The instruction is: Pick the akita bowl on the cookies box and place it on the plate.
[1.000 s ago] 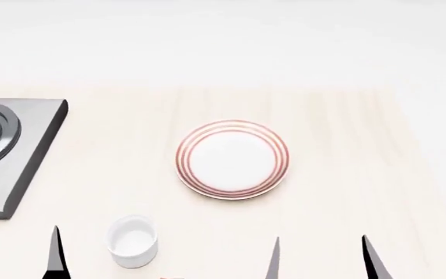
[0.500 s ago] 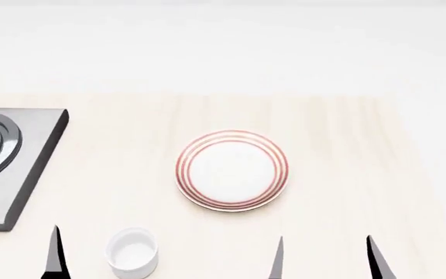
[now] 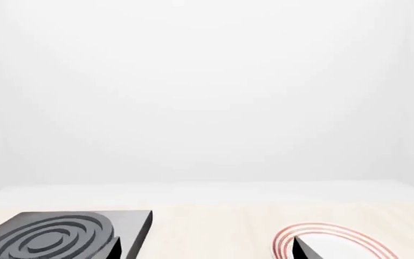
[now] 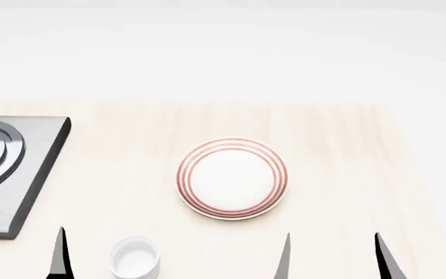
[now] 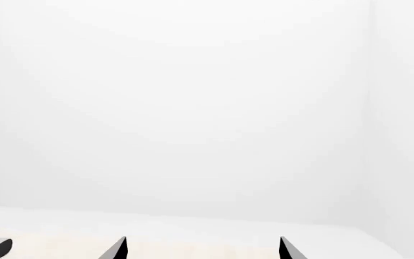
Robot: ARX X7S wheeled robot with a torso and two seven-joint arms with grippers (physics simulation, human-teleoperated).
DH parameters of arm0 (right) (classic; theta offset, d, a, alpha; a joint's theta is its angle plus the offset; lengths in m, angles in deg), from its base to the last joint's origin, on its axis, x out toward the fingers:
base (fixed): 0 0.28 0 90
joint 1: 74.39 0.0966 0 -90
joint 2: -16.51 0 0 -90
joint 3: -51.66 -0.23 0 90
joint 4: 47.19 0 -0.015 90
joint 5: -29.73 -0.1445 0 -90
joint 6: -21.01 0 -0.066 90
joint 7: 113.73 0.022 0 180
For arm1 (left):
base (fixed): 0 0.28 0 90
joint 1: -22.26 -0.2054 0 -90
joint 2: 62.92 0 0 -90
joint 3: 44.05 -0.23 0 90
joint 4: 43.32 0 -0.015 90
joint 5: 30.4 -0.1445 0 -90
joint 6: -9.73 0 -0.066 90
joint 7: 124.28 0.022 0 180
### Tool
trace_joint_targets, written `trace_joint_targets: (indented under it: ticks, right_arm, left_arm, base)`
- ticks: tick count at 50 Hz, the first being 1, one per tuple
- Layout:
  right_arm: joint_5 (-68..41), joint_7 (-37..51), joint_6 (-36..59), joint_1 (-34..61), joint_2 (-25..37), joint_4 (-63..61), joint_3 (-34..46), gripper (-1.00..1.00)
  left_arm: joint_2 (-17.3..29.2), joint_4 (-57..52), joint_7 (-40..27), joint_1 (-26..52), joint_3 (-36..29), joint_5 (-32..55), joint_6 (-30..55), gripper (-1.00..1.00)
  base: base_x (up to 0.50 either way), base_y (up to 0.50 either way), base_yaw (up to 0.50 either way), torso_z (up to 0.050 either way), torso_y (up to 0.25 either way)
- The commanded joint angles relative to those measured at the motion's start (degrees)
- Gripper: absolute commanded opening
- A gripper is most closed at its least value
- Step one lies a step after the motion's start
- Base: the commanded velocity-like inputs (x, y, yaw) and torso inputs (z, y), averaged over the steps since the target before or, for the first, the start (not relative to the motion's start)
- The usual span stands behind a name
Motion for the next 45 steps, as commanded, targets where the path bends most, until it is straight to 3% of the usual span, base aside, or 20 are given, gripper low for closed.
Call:
trace_joint_targets:
  ticks: [1, 13, 36, 45]
  right_arm:
    - [-0.32, -1.1, 3.32, 0.38, -0.09, -1.74, -2.39, 1.0]
    - [-0.06, -0.44, 2.84, 0.06, 0.14, -1.97, -2.65, 1.0]
    - [0.11, 0.13, 2.57, -0.2, 0.71, -2.35, -2.42, 1.0]
    - [-0.1, 0.06, 3.15, 0.17, 0.96, -2.28, -2.13, 1.0]
  left_arm:
    - [-0.56, -0.68, 2.3, -0.36, 1.28, 0.5, -0.07, 1.0]
    - [-0.5, -0.05, 2.25, -0.69, 1.72, 1.04, -2.39, 1.0]
    - [-0.04, -0.17, 1.16, -0.34, 1.15, 0.56, -1.34, 1.0]
    - [0.08, -0.28, 0.84, -0.04, 1.12, 1.14, -0.42, 1.0]
  base:
    - [0.0, 0.0, 0.0, 0.05, 0.0]
    - [0.0, 0.0, 0.0, 0.004, 0.0]
    - [0.0, 0.0, 0.0, 0.0, -0.246]
    - [0.0, 0.0, 0.0, 0.0, -0.006]
